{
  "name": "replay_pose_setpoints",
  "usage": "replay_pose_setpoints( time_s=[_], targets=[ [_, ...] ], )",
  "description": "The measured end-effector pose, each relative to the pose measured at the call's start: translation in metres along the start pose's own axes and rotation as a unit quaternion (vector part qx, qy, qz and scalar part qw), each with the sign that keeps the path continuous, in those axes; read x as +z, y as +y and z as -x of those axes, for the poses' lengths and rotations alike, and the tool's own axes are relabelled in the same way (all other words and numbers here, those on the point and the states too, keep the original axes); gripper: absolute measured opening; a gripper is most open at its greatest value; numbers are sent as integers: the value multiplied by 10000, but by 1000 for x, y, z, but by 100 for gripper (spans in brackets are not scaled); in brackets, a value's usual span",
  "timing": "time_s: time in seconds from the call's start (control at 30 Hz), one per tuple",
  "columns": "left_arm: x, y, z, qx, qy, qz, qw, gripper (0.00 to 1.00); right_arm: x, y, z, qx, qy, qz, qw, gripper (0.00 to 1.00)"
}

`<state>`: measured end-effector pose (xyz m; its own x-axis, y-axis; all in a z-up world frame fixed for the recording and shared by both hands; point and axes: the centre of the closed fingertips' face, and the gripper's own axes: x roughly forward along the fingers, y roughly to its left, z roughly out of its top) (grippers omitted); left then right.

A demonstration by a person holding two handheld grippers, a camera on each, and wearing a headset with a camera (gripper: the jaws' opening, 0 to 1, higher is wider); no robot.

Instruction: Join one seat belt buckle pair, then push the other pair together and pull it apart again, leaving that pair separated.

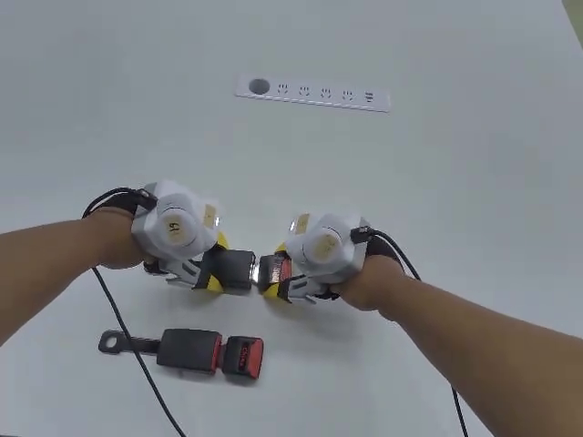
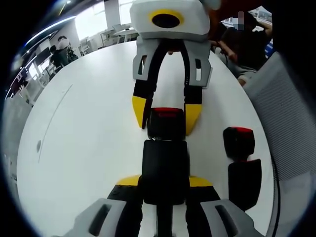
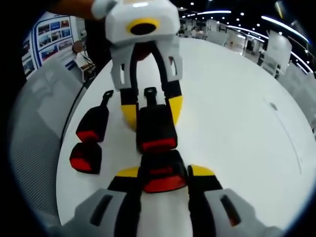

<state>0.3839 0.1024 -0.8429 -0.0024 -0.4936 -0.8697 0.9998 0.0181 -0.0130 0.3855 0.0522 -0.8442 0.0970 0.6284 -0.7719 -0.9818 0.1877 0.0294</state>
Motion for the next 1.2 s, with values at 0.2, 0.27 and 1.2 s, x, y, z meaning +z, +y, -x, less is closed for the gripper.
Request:
replay_pose_setpoints(
  time_s=[0.2, 0.27, 1.2],
  targets=[
    [0, 0, 0, -7, 28, -7, 10000, 34, -1, 0, 1, -32, -34, -21, 10000, 36],
    [0, 0, 0, -4, 26, 1, 10000, 34, -2, 0, 2, -37, -67, -54, 10000, 36],
    [3, -2, 2, -21, -5, 51, 10000, 34, -39, -5, 31, -96, -85, -106, 9999, 37]
  ],
)
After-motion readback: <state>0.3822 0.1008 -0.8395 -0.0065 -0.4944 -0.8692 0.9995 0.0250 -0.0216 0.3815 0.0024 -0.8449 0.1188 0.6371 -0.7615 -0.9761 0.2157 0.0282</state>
